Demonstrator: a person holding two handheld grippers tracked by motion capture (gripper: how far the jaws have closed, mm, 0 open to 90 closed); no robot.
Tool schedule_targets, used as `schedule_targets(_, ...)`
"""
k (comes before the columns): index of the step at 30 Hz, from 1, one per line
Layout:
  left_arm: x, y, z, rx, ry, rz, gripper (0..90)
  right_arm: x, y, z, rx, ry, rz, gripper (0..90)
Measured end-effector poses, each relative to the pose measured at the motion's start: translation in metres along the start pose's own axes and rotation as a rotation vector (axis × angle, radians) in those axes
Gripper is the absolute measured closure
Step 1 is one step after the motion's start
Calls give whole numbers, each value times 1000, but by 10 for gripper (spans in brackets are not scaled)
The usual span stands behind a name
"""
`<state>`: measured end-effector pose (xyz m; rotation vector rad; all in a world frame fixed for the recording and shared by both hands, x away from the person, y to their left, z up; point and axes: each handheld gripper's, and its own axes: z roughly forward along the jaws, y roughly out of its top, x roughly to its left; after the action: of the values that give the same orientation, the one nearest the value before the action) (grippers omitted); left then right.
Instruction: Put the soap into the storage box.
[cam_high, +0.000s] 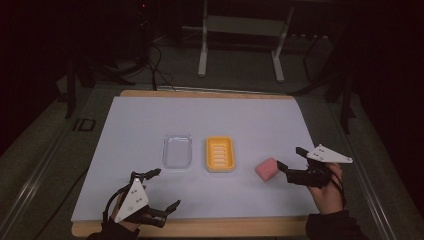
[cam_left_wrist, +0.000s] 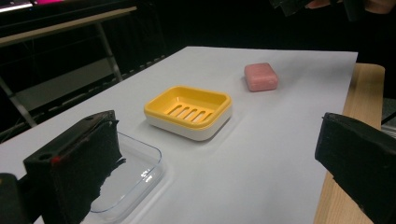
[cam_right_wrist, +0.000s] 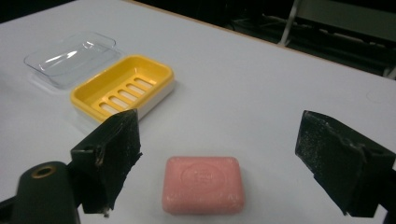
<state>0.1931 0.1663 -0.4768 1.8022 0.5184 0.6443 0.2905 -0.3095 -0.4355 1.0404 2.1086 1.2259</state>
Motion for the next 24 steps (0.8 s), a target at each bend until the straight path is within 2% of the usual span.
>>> schedule_targets(4, 0, 0, 1, 6, 2, 5, 7, 1, 2, 2, 33, -1, -45, 140)
schedule_targets(6, 0, 0, 1, 8, 3, 7, 7, 3, 1, 4, 47, -19, -87, 136)
schedule_targets(8, 0, 0, 1, 7, 4, 8, 7, 4, 0, 5, 67, -20, -109, 138)
schedule_targets(9, 0, 0, 1, 8, 4, 8, 7, 5, -2, 6, 89, -16, -86, 142)
schedule_targets(10, 0, 0, 1, 9, 4, 9, 7, 6, -2, 7, 141, -19, 8, 134)
schedule_targets(11, 0, 0, 1, 10, 3, 10, 7, 6, -3, 8, 189, -17, 70, 142)
schedule_targets(13, -1, 0, 1, 11, 3, 11, 7, 5, -4, 10, 214, -60, 43, 211)
schedule_targets(14, -1, 0, 1, 11, 3, 12, 7, 4, -5, 12, 243, -76, 29, 217)
schedule_targets(15, -1, 0, 1, 12, 3, 14, 7, 4, -5, 13, 265, -73, 39, 216)
schedule_targets(17, -1, -1, 1, 16, 5, 18, 7, 3, -6, 14, 285, -47, 74, 213)
schedule_targets(19, -1, -1, 2, 17, 4, 20, 7, 4, -5, 15, 305, -41, 83, 205)
schedule_targets(22, -1, -1, 2, 18, 5, 22, 7, 5, -3, 18, 386, -30, 130, 181)
schedule_targets(23, -1, -1, 2, 18, 5, 22, 7, 6, -3, 19, 431, -36, 181, 180)
schedule_targets(24, -1, -1, 2, 18, 5, 21, 6, 5, -3, 20, 452, -29, 200, 180)
